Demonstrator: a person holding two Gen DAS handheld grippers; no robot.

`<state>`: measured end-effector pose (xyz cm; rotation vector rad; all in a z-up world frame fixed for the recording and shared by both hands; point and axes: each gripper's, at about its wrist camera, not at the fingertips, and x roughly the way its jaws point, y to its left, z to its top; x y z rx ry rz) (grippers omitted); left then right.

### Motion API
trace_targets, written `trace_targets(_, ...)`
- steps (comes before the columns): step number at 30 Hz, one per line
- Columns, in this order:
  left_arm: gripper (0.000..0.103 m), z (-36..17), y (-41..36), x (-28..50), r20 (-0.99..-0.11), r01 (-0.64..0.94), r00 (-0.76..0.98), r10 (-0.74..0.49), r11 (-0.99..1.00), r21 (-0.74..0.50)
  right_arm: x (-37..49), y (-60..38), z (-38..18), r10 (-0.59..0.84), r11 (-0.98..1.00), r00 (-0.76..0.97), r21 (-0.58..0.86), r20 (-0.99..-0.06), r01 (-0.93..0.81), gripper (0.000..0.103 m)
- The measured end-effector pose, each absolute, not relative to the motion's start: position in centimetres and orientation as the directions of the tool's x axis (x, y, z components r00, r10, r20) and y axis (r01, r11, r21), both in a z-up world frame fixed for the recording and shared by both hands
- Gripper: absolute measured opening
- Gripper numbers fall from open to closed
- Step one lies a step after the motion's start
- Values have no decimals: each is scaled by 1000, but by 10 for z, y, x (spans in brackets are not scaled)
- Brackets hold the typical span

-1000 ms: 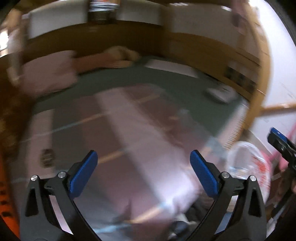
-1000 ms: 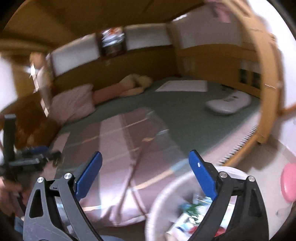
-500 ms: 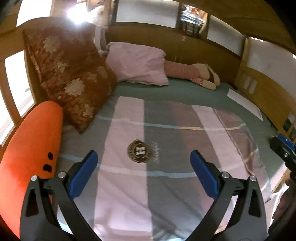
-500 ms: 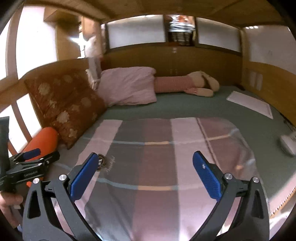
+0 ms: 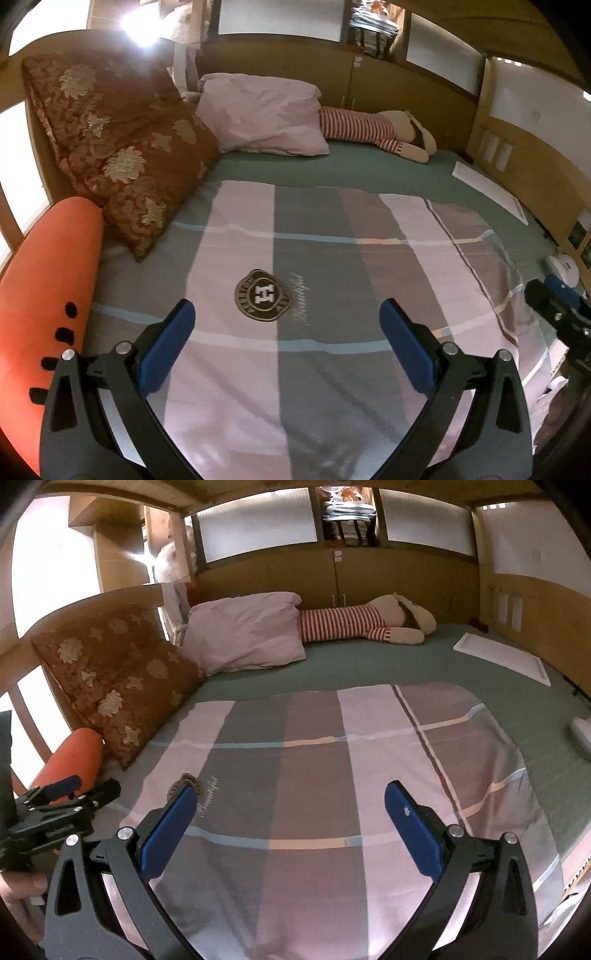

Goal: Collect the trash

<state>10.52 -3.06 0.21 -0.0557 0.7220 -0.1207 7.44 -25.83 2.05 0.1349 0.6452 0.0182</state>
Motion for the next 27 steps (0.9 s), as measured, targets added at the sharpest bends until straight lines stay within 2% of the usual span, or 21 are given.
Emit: trace_targets(27,99,-3,-41,108,-676,116,725,-129,991,-64,81,-260,12,42,992,791,117,-610,37,99)
